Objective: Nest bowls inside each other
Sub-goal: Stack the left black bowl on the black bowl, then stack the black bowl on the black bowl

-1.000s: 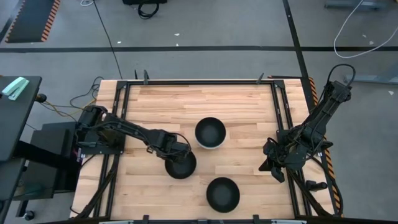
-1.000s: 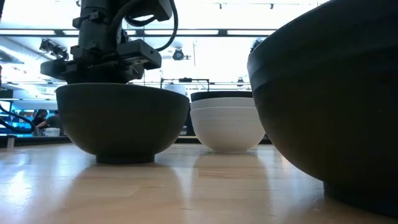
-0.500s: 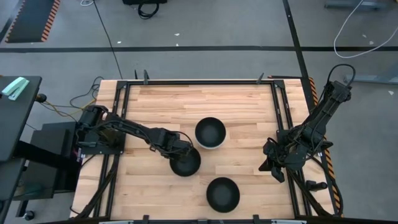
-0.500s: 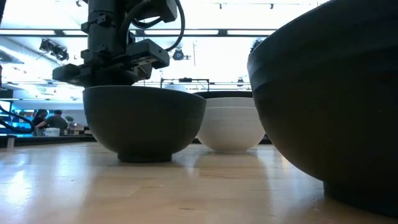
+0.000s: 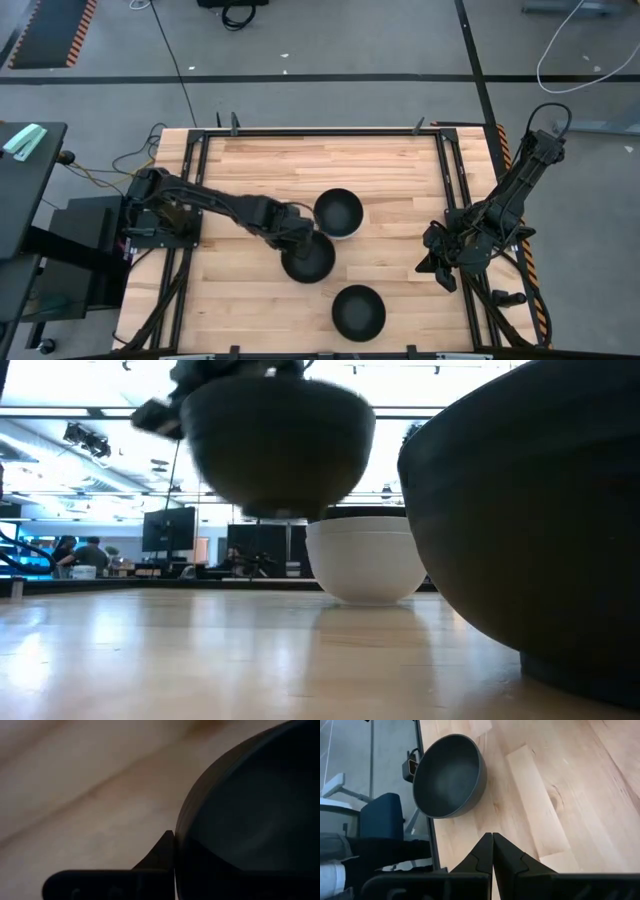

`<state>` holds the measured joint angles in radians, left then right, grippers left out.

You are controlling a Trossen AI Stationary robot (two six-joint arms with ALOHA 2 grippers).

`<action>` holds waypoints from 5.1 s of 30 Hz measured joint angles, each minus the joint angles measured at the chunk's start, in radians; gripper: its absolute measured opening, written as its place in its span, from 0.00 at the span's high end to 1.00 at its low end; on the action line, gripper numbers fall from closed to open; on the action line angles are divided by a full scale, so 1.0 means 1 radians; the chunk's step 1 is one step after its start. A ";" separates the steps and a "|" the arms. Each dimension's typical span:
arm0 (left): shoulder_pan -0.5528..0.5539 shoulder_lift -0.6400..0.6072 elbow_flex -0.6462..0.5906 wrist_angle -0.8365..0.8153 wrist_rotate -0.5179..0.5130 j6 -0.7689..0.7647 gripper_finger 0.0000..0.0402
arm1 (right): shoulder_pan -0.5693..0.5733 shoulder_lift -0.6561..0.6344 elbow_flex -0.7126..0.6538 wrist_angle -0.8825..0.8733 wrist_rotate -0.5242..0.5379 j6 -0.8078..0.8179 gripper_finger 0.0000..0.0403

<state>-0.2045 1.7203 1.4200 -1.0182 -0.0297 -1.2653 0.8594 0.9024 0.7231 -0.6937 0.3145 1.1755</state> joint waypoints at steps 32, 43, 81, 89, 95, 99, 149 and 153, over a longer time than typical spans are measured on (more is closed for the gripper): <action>0.351 0.166 0.428 -0.144 0.073 0.357 0.97 | -0.015 0.000 0.000 0.000 0.050 0.029 0.97; 0.359 0.289 0.428 -0.133 0.082 0.360 0.97 | -0.015 0.000 0.000 0.000 0.049 0.029 0.97; 0.361 0.335 0.430 -0.034 0.079 0.397 0.71 | -0.015 0.000 0.000 -0.003 0.051 0.029 0.97; 0.370 0.324 0.495 -0.093 0.079 0.435 0.66 | -0.015 0.011 0.000 -0.010 0.051 0.030 0.97; 0.396 0.325 0.544 -0.141 0.075 0.440 0.63 | -0.015 0.030 0.000 -0.009 0.051 0.042 0.97; 0.401 0.326 0.595 -0.171 0.074 0.440 0.62 | -0.015 0.036 0.000 -0.009 0.051 0.053 0.97; 0.387 0.325 0.588 -0.479 -0.124 0.517 0.94 | -0.015 0.036 0.000 -0.002 0.032 0.217 0.97; 0.392 0.325 0.588 -0.529 -0.162 0.530 0.97 | -0.015 0.036 0.000 0.057 0.032 0.211 0.97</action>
<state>0.1874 2.0457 2.0083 -1.5470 -0.1918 -0.7354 0.8447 0.9386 0.7227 -0.6365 0.3466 1.3865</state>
